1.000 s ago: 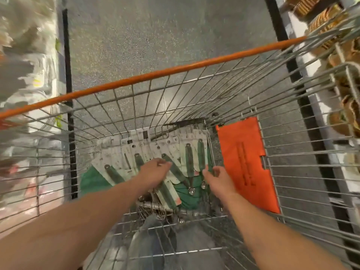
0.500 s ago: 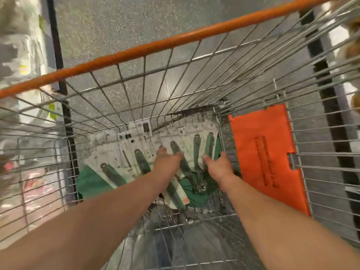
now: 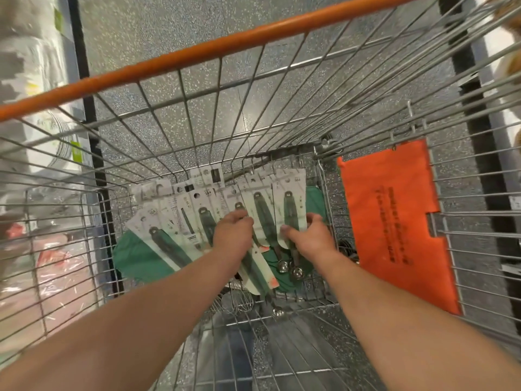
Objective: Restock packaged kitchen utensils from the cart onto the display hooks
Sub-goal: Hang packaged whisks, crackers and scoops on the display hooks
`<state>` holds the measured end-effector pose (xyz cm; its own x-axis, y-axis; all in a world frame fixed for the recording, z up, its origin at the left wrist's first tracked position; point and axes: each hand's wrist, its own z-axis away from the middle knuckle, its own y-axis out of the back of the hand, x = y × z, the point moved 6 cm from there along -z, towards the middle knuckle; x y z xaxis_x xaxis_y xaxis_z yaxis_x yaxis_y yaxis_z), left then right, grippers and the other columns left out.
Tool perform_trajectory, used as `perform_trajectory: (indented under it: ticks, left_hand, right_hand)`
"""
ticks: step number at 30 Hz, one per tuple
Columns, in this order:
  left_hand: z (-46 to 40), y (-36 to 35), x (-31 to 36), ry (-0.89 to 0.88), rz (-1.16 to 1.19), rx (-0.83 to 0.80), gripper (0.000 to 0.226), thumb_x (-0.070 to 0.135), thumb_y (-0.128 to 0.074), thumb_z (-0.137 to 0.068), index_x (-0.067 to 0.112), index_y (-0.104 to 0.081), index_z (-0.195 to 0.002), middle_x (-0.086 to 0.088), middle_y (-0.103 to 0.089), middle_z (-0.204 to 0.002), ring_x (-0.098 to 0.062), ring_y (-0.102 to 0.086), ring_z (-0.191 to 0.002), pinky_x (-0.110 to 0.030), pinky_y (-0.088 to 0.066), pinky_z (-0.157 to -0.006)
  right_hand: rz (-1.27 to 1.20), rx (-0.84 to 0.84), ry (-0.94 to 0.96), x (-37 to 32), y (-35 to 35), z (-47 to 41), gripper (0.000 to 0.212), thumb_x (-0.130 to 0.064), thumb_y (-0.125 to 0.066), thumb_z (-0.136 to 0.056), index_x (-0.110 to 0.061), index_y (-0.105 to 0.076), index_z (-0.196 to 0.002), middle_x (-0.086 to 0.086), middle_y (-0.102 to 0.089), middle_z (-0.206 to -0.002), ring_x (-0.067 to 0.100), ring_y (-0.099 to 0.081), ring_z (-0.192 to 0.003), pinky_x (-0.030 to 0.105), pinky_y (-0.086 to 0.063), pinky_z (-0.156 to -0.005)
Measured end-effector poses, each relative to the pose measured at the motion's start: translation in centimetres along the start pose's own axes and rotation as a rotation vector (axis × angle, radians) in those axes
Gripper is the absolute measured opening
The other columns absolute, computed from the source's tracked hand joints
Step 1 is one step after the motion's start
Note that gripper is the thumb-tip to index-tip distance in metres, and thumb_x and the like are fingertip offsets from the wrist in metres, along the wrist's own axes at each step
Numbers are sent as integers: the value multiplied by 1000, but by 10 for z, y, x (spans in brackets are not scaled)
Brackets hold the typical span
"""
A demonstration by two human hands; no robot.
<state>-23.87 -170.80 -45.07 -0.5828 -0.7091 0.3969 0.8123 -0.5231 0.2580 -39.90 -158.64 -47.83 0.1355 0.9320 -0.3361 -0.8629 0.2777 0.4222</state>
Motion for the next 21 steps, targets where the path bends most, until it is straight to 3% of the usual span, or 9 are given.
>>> perform_trajectory:
  ticks: [3, 5, 8, 12, 14, 16, 17, 19, 21]
  left_hand:
    - [7, 14, -8, -29, -109, 60, 25, 21, -54, -103, 15, -70, -122, -6, -72, -94, -16, -58, -65, -24, -46, -58]
    - [10, 20, -21, -32, -177, 38, 25, 20, -52, -103, 13, -74, -113, -14, -71, -86, -21, -56, -66, -28, -46, -62]
    - [13, 24, -37, 18, -221, 40, 29, 21, -54, -101, 7, -72, -83, -18, -70, -84, -22, -56, -69, -35, -52, -70]
    - [8, 23, -46, 107, -158, 39, 30, 26, -50, -100, 11, -63, -77, -12, -65, -81, -22, -55, -73, -34, -44, -71]
    - [9, 15, -49, 123, -231, -32, 32, 28, -45, -103, 10, -66, -87, -13, -69, -96, -26, -58, -80, -34, -44, -74]
    - [17, 5, -52, 99, -313, -121, 32, 32, -44, -105, 18, -63, -127, -9, -66, -113, -27, -61, -88, -30, -45, -75]
    - [24, 2, -54, 98, -354, -154, 40, 35, -46, -106, 27, -51, -145, -3, -64, -112, -24, -62, -86, -28, -46, -72]
    - [29, -2, -59, 82, -395, -186, 52, 39, -50, -105, 35, -34, -154, -1, -63, -112, -21, -63, -83, -29, -48, -71]
    - [28, -3, -61, 35, -387, -149, 53, 38, -56, -103, 34, -34, -151, -3, -64, -117, -23, -66, -87, -30, -51, -71]
  right_hand:
    - [4, -11, -10, -3, -5, 1, 55, -35, -85, -83, -15, -54, -124, 2, -69, -115, 26, -66, -106, 41, -54, -100]
    - [-25, -11, -11, -6, -10, 2, 66, -34, -86, -82, -12, -52, -134, 7, -68, -123, 29, -65, -114, 46, -52, -105]
    - [-44, 9, 15, -12, -19, 4, 83, -37, -86, -82, -9, -40, -145, 12, -60, -137, 33, -57, -128, 44, -48, -109]
    - [17, 76, 58, -17, -27, 8, 90, -42, -89, -77, -8, -38, -141, 8, -65, -117, 29, -64, -108, 36, -54, -91]
    - [72, 111, 73, -19, -28, 10, 88, -42, -91, -75, -7, -38, -137, 4, -60, -102, 28, -64, -96, 35, -55, -83]
    - [113, 127, 66, -18, -27, 12, 84, -41, -90, -76, -9, -37, -131, 3, -56, -98, 25, -58, -87, 33, -51, -75]
    - [111, 134, 57, -16, -27, 13, 81, -41, -90, -76, -9, -36, -128, 2, -55, -97, 24, -56, -85, 32, -49, -73]
    - [90, 154, 61, -14, -26, 13, 80, -39, -92, -75, -10, -38, -126, 2, -56, -97, 25, -58, -87, 32, -51, -75]
    - [71, 159, 73, -13, -24, 14, 80, -38, -92, -73, -10, -40, -126, 1, -58, -97, 27, -62, -91, 33, -53, -80]
